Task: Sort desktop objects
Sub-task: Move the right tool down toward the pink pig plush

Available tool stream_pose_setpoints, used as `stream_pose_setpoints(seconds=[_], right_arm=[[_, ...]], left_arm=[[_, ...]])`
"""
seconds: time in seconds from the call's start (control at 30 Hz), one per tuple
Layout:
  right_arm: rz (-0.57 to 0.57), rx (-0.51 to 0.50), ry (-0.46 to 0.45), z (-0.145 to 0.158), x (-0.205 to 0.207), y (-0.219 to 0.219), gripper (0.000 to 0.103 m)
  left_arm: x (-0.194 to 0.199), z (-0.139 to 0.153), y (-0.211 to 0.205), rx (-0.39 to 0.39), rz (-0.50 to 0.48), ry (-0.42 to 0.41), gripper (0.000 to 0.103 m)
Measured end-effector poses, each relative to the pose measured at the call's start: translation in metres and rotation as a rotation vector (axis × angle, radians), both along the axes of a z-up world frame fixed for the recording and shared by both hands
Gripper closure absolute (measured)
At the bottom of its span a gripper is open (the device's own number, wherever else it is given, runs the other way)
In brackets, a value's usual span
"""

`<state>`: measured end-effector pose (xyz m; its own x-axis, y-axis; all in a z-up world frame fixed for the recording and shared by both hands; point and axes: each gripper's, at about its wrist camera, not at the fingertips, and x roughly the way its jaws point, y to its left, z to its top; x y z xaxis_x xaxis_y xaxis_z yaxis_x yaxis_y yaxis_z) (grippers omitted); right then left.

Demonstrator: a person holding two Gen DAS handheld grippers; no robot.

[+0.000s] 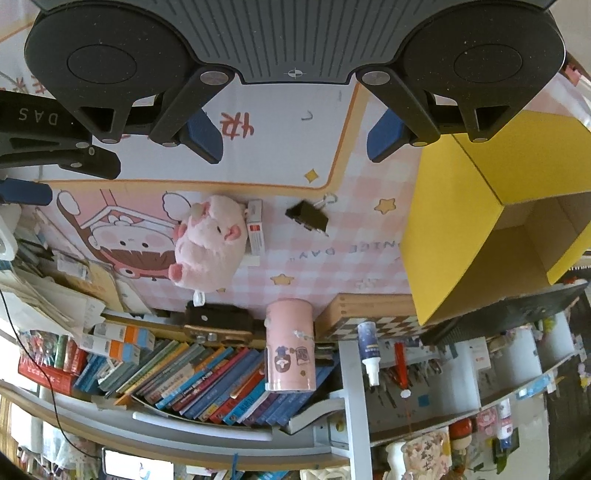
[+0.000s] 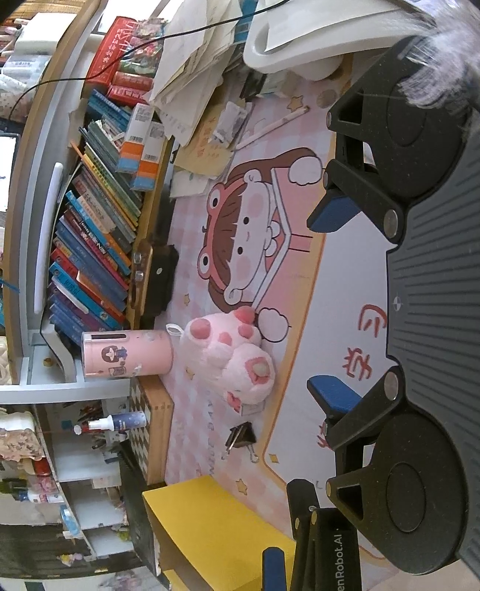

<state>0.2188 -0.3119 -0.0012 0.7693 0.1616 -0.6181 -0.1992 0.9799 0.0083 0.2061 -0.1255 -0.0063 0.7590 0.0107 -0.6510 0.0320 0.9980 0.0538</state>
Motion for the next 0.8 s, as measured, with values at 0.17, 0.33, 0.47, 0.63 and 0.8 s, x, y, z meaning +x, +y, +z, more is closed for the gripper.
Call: stream_pose_setpoints(seconds=[0.17,0.33,0.47,0.63,0.8], right_arm=[[0.006,0.015,-0.003,0.001,0.009,-0.003,0.019],[0.016,0.026,0.005,-0.001,0.018,-0.002,0.019],[0.021,0.039,0.01,-0.001,0.025,-0.002,0.019],[0.031,0.05,0.011,-0.001,0.03,0.0,0.019],[0.043,0.058,0.01,-0.001,0.035,0.002,0.019]], left_arm=[[0.005,0.002,-0.001,0.01,0.013,-0.006,0.016],[0.01,0.002,0.001,0.015,0.032,-0.002,0.016],[0.012,0.004,0.003,0.021,0.049,-0.007,0.016],[0.014,0.005,0.005,0.029,0.063,-0.013,0.016],[0.012,0.006,0.005,0.043,0.06,-0.015,0.016]])
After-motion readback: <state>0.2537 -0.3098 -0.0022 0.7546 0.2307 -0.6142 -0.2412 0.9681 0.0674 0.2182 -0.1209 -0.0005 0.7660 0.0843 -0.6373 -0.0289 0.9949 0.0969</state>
